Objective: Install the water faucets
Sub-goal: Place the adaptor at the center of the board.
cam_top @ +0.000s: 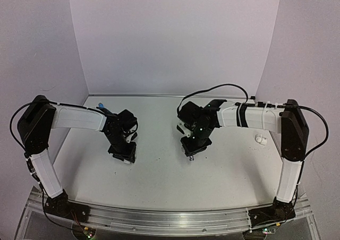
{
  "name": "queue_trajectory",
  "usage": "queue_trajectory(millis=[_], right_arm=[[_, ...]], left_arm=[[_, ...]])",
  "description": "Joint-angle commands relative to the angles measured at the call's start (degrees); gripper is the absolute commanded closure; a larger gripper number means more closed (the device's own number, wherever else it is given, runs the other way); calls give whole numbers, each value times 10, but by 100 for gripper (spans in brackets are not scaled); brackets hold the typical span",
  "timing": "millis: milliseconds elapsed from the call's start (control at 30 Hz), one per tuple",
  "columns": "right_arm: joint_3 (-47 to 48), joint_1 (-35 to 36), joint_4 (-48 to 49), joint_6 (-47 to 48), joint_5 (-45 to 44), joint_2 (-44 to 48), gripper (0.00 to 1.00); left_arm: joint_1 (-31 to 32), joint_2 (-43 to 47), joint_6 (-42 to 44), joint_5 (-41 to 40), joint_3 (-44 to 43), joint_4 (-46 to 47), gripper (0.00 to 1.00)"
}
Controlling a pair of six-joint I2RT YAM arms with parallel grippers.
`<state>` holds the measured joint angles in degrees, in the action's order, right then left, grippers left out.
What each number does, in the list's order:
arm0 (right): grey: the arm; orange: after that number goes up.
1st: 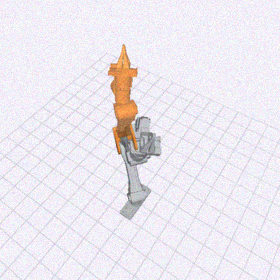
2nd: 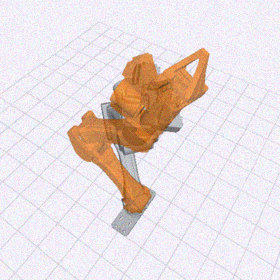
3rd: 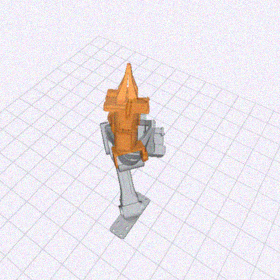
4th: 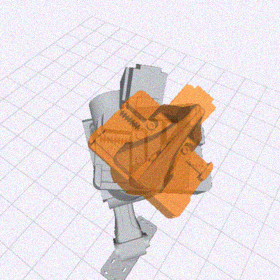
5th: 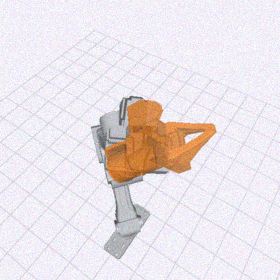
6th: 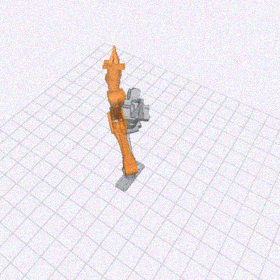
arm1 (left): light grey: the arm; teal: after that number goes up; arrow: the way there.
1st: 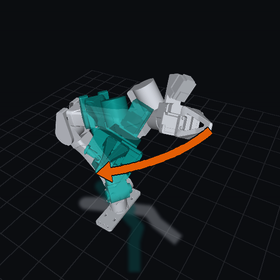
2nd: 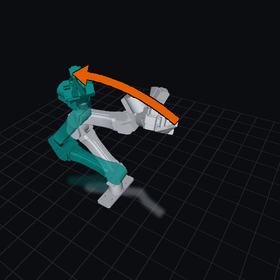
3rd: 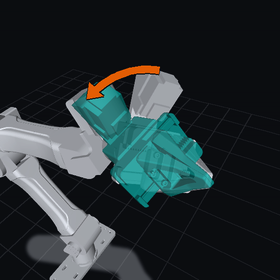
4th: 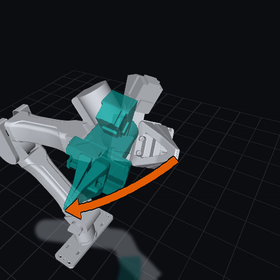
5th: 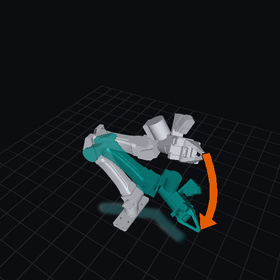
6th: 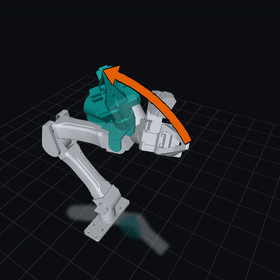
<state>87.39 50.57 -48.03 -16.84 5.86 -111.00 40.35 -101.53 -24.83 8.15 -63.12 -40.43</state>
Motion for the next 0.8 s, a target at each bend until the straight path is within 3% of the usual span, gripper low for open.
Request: queue_trajectory(millis=[0,233,667,767], right_arm=[[5,4,22,-7,3,19,100],[-27,4,46,-6,1,32,100],[-89,4,177,-31,74,98,100],[-119,-1,249,-65,98,125,100]], left_arm=[[10,-14,22,-45,-51,-113,94],[29,-5,4,-62,-68,-211,85],[29,16,36,-100,-120,-194,20],[28,63,21,-122,-156,-179,14]])
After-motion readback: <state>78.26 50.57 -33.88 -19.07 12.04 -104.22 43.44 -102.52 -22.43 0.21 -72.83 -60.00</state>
